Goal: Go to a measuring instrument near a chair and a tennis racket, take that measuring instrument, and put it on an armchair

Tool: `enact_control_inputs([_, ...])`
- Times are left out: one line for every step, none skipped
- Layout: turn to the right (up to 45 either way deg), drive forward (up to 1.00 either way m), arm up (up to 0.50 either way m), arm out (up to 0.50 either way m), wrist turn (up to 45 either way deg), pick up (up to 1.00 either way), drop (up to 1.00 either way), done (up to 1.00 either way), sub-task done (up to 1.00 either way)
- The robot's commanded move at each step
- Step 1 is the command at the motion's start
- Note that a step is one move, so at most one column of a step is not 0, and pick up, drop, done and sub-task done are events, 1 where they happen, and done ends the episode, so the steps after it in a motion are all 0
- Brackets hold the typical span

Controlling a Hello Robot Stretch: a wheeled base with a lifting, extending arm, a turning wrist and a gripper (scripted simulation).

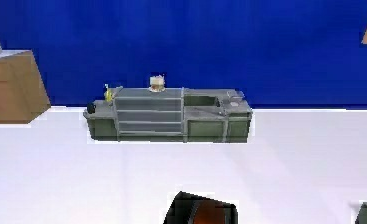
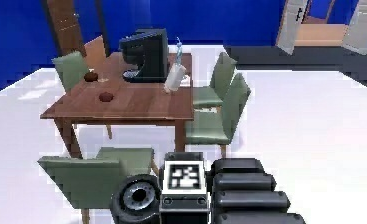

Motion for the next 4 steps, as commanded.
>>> enact_control_inputs([0.0,0.85,0.0,0.0,0.0,0.0,0.0,0.0,0.0])
enact_control_inputs([42.0,0.0,0.0,0.0,0.0,0.0,0.0,0.0,0.0])
enact_control_inputs([3.0,0.0,0.0,0.0,0.0,0.0,0.0,0.0,0.0])
enact_control_inputs([0.0,0.95,0.0,0.0,0.0,0.0,0.0,0.0,0.0])
